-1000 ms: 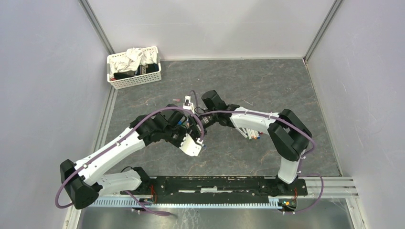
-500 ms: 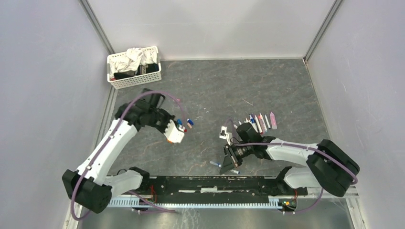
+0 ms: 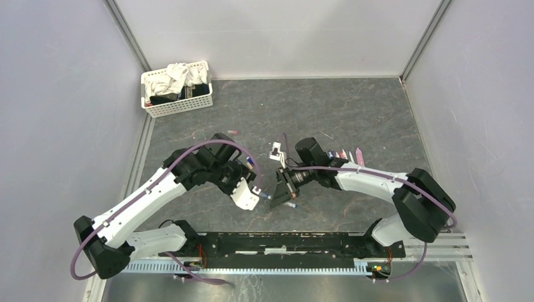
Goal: Open the pen caps
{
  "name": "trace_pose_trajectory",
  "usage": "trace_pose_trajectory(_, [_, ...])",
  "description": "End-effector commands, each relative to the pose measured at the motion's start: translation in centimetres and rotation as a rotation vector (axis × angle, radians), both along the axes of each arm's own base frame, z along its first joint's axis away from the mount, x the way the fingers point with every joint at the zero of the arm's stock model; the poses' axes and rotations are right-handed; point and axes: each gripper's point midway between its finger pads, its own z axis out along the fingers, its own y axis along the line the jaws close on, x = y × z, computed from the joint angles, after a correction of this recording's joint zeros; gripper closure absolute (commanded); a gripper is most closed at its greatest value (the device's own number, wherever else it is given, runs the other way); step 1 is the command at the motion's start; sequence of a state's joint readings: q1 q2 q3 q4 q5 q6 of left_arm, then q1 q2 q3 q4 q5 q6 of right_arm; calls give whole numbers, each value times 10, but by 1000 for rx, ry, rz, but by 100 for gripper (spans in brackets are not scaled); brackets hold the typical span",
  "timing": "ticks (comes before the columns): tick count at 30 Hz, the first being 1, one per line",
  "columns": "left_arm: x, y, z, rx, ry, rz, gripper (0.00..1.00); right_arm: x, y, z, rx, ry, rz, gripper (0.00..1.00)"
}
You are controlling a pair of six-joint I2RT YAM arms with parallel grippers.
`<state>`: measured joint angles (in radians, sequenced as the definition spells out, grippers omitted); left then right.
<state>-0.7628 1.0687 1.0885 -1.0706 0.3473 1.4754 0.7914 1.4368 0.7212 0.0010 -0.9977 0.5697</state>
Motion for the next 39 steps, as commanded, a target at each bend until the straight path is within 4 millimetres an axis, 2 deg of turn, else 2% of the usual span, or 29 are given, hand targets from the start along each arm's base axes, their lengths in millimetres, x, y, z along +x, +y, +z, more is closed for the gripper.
trace_pose_trajectory(1, [-16,-19,-5,-54,79,20,36,17,28,32,102,-28,34,100])
trace_pose_trajectory(6, [-23,-33,-11,-51,72,-16,34,29,49,51,156,-24,37,100])
trace_pose_trajectory(10, [-14,-39,-13,-55,35,5,41,34,58,58,168,-27,45,100])
trace_pose_trajectory(12, [-8,-38,-15,-50,10,23,48,35,60,60,171,-26,45,100])
trace_pose_trajectory(18, [4,-37,-16,-45,-31,67,85,33,59,55,164,-21,42,100])
trace_pose_trajectory(22, [3,-34,-20,-30,-40,59,93,31,56,50,156,-15,42,100])
trace_pose_trajectory(24, [0,-34,-20,-32,-34,44,97,34,59,51,148,-8,31,84])
trace_pose_trajectory(27, [-5,-39,-17,-48,-14,20,98,41,71,58,157,-13,28,78])
trace_pose_trajectory(30, [-7,-42,-13,-55,-6,12,98,53,84,67,170,-31,9,80])
trace_pose_trajectory(31, [-7,-43,-13,-56,-3,11,98,57,87,68,171,-35,-4,82])
trace_pose_trajectory(34, [-9,-46,-12,-68,16,17,98,68,99,78,219,-40,-57,98])
trace_pose_trajectory(35, [-9,-48,-11,-72,21,20,98,73,102,78,228,-43,-79,100])
trace_pose_trajectory(37, [-8,-50,-10,-80,24,25,98,85,107,73,212,-41,-137,100])
trace_pose_trajectory(38, [-6,-50,-10,-77,16,24,98,88,108,65,183,-43,-151,100])
trace_pose_trajectory(39, [-4,-47,-11,-60,-2,18,98,90,103,47,105,-43,-155,100])
